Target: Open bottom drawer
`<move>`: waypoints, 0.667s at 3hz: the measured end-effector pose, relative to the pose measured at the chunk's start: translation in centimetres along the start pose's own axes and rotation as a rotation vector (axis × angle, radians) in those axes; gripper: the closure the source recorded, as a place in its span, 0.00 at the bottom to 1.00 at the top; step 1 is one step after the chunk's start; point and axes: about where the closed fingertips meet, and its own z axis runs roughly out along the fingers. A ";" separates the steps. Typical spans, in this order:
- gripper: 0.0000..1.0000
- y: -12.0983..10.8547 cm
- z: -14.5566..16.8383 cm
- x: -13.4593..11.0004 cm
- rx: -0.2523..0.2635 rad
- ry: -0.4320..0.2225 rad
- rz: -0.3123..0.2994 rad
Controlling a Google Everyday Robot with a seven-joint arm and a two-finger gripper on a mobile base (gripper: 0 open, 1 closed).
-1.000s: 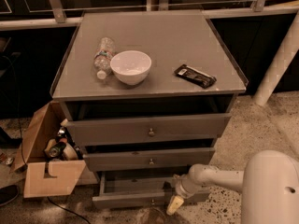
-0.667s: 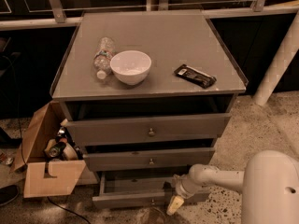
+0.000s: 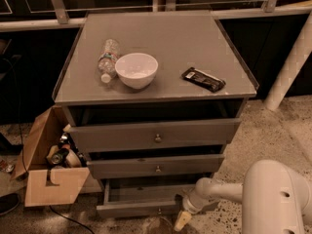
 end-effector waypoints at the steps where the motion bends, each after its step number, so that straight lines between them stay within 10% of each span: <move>1: 0.19 0.0 0.1 0.0 -0.001 0.000 0.001; 2: 0.42 0.0 0.1 0.0 -0.001 0.000 0.001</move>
Offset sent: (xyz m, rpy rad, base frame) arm -0.0005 0.0001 -0.0007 0.0002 0.0009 -0.0002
